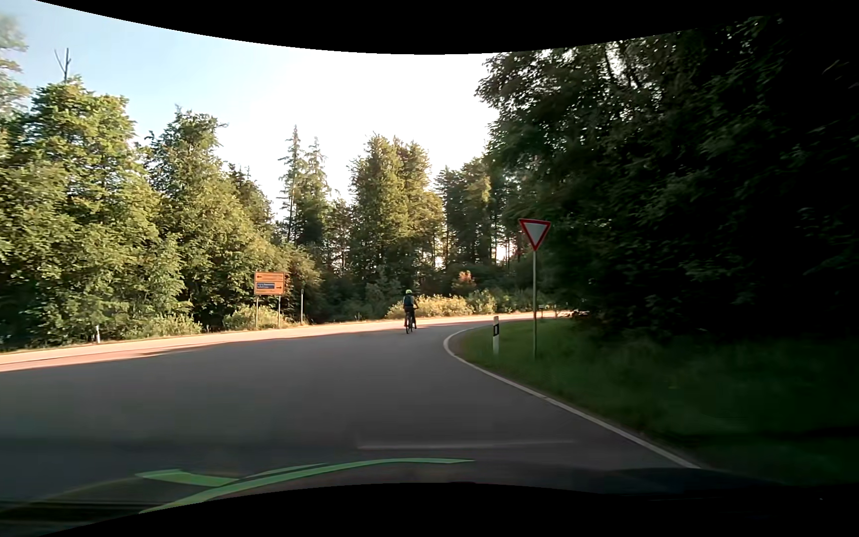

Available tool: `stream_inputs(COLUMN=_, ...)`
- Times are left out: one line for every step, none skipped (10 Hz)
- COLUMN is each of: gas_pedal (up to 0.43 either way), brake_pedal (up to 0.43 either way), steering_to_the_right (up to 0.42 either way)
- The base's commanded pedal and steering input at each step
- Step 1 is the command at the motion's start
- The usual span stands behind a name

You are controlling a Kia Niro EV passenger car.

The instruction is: Follow the waypoints while adhering to traffic rules and regulations

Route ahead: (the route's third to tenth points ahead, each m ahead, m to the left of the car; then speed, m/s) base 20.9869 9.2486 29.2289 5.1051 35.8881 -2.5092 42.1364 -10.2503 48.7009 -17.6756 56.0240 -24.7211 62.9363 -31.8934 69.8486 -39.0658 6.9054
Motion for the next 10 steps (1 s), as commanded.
stream_inputs(gas_pedal=0.000, brake_pedal=0.177, steering_to_the_right=-0.141)
stream_inputs(gas_pedal=0.000, brake_pedal=0.195, steering_to_the_right=-0.114)
stream_inputs(gas_pedal=0.000, brake_pedal=0.213, steering_to_the_right=-0.089)
stream_inputs(gas_pedal=0.000, brake_pedal=0.226, steering_to_the_right=-0.068)
stream_inputs(gas_pedal=0.000, brake_pedal=0.238, steering_to_the_right=-0.055)
stream_inputs(gas_pedal=0.000, brake_pedal=0.244, steering_to_the_right=-0.039)
stream_inputs(gas_pedal=0.000, brake_pedal=0.244, steering_to_the_right=-0.028)
stream_inputs(gas_pedal=0.000, brake_pedal=0.250, steering_to_the_right=-0.022)
stream_inputs(gas_pedal=0.000, brake_pedal=0.250, steering_to_the_right=-0.020)
stream_inputs(gas_pedal=0.000, brake_pedal=0.250, steering_to_the_right=-0.014)
